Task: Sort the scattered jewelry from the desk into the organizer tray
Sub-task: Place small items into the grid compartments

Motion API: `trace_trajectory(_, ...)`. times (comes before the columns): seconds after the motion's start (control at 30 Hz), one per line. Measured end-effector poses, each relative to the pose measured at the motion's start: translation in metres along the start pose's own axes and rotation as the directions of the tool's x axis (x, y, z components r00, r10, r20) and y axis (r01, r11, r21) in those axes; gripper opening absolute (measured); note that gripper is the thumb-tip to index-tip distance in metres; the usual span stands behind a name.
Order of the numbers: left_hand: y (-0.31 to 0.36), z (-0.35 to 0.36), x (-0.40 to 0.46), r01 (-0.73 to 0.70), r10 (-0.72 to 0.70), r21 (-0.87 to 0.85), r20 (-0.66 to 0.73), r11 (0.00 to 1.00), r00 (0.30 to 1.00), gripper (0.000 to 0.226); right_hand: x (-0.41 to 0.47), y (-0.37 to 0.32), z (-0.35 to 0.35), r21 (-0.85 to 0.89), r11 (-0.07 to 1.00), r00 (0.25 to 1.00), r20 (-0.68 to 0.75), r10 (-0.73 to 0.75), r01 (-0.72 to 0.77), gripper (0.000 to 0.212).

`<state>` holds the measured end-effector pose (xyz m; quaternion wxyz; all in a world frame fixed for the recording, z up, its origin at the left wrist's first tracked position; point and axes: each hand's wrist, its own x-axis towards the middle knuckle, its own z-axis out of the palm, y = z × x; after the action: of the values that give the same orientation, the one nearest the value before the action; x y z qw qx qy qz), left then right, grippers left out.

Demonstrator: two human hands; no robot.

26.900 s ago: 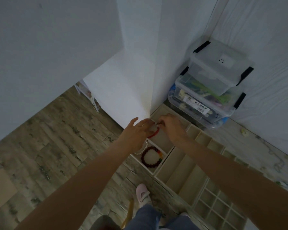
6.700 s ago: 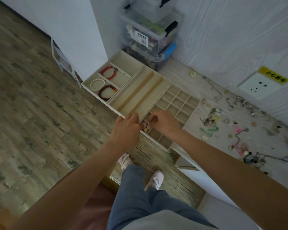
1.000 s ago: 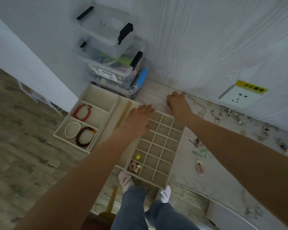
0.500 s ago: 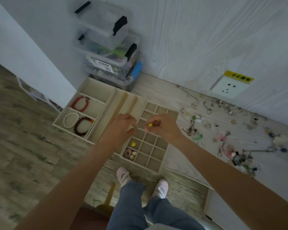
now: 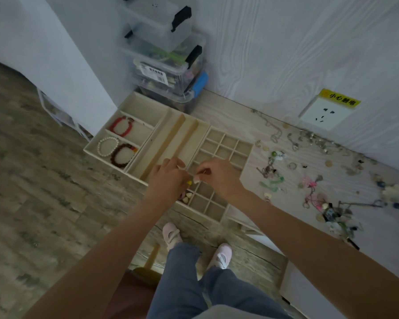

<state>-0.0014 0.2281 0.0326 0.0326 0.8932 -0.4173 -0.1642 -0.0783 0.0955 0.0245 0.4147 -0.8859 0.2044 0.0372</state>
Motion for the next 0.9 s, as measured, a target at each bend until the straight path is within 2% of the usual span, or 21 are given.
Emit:
trace_trajectory(0.2, 0.001, 0.001, -0.001, 0.024, -0.024, -0.022, -0.015, 0.999, 1.0, 0.023, 0.0, -0.006, 0.01, -0.142, 0.99, 0.996, 0.091, 0.001, 0.012, 0.015)
trace_trajectory(0.37, 0.001, 0.001, 0.001, 0.005, -0.004, 0.025, -0.023, 1.0, 1.0, 0.022, 0.004, -0.012, 0.017, -0.258, 0.966, 0.991, 0.135, 0.027, 0.008, 0.02)
trace_trajectory(0.47, -0.001, 0.003, 0.002, -0.017, 0.017, 0.018, -0.023, 1.0, 1.0, 0.019, 0.007, -0.014, 0.018, -0.252, 0.968, 0.99, 0.137, 0.044, -0.008, 0.021)
trace_trajectory(0.63, -0.008, 0.003, 0.005, -0.027, 0.027, -0.026, 0.003, 0.999, 1.0, 0.016, 0.009, -0.016, 0.02, -0.249, 0.967, 0.996, 0.085, -0.029, 0.049, 0.019)
trace_trajectory(0.9, -0.009, 0.003, 0.007, -0.055, 0.055, -0.012, 0.01, 0.998, 0.998, 0.019, 0.003, -0.012, 0.015, -0.274, 0.955, 0.991, 0.096, -0.089, 0.112, 0.015)
